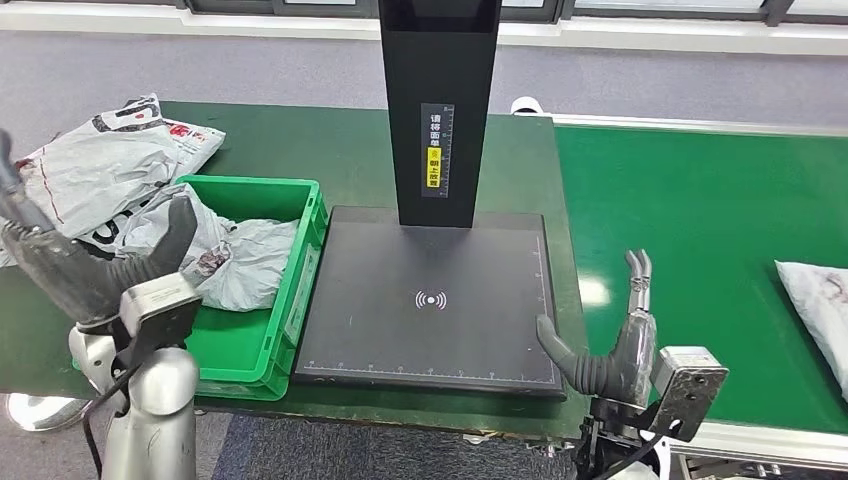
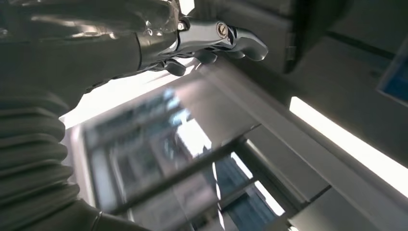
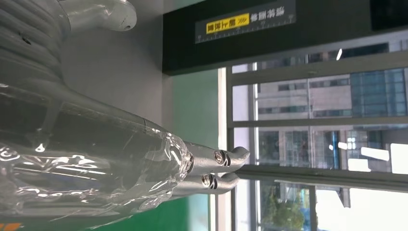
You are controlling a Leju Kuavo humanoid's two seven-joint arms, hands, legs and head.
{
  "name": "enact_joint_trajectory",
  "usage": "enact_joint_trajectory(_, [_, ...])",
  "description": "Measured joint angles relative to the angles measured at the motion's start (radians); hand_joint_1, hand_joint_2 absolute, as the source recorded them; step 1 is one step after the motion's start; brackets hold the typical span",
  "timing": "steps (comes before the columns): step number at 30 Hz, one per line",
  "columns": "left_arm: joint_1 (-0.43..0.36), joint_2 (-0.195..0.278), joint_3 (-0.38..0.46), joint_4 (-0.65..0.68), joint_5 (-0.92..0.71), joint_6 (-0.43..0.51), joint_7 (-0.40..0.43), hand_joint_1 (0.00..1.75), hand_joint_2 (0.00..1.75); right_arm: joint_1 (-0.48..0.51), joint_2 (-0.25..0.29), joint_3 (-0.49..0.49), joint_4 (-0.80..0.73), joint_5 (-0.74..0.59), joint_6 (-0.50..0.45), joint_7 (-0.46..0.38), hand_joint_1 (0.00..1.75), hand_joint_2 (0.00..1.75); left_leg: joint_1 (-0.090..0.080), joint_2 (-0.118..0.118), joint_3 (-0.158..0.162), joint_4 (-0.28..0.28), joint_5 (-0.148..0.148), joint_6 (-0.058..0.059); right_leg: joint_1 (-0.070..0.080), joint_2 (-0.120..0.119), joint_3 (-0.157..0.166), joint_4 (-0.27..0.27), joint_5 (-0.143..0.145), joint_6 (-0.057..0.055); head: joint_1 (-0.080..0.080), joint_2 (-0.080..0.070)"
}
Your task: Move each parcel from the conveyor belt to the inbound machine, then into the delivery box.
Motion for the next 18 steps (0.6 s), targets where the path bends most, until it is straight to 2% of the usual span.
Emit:
enact_joint_trajectory(3, [0.021,-0.006,-0.040,-0.003,0.197,-0.037,-0.001,0.00,1.75,-0.010,0.000,-0.028,0.010,0.030,-0.015,0.023,0.00,1.75,0.000,0.000,0.000,0.000,0.000,0.000,0.000,0.000,0.000,0.000,0.000,0.000,0.000,0.000])
enact_joint_trajectory(6, [0.034,-0.009,-0.091,0.038,0.322,-0.141,0.022,0.00,1.75,-0.013,-0.003,-0.060,0.012,0.149,-0.052,0.082,0.00,1.75,0.000,-0.001,0.001,0.000,0.001,0.000,0.000,-0.002,0.001,0.000,0.000,0.000,0.000,0.000])
enact_joint_trajectory(8, [0.042,-0.011,-0.130,0.087,0.419,-0.258,0.043,0.00,1.75,-0.020,-0.014,-0.084,0.017,0.337,-0.097,0.167,0.00,1.75,0.000,-0.001,0.001,0.000,0.001,0.000,0.000,-0.002,0.001,0.000,0.000,0.000,0.000,0.000])
enact_joint_trajectory(11, [0.060,-0.018,-0.187,0.167,0.503,-0.419,0.072,0.00,1.75,-0.061,-0.047,-0.147,0.045,0.717,-0.127,0.365,0.00,1.75,-0.001,0.000,0.001,0.000,0.001,0.001,-0.002,-0.001,0.001,0.000,0.001,0.001,0.000,0.000])
enact_joint_trajectory(14, [0.069,-0.031,-0.242,0.242,0.500,-0.514,0.094,0.00,1.75,-0.131,-0.101,-0.242,0.106,1.003,-0.041,0.550,0.00,1.75,-0.002,0.000,0.001,0.001,0.001,0.002,-0.004,-0.001,0.001,-0.001,0.002,0.003,0.000,0.000])
enact_joint_trajectory(16, [0.067,-0.040,-0.277,0.296,0.492,-0.557,0.102,0.00,1.75,-0.188,-0.152,-0.313,0.180,1.086,0.023,0.601,0.00,1.75,-0.003,-0.001,0.000,0.001,0.001,0.004,-0.005,-0.001,0.001,-0.001,0.003,0.004,0.000,0.000])
enact_joint_trajectory(18, [0.064,-0.049,-0.304,0.348,0.487,-0.589,0.103,0.00,1.75,-0.248,-0.216,-0.381,0.280,1.129,0.076,0.608,0.00,1.75,-0.004,-0.001,0.000,0.002,0.001,0.005,-0.006,-0.002,0.001,-0.001,0.004,0.006,0.000,0.000])
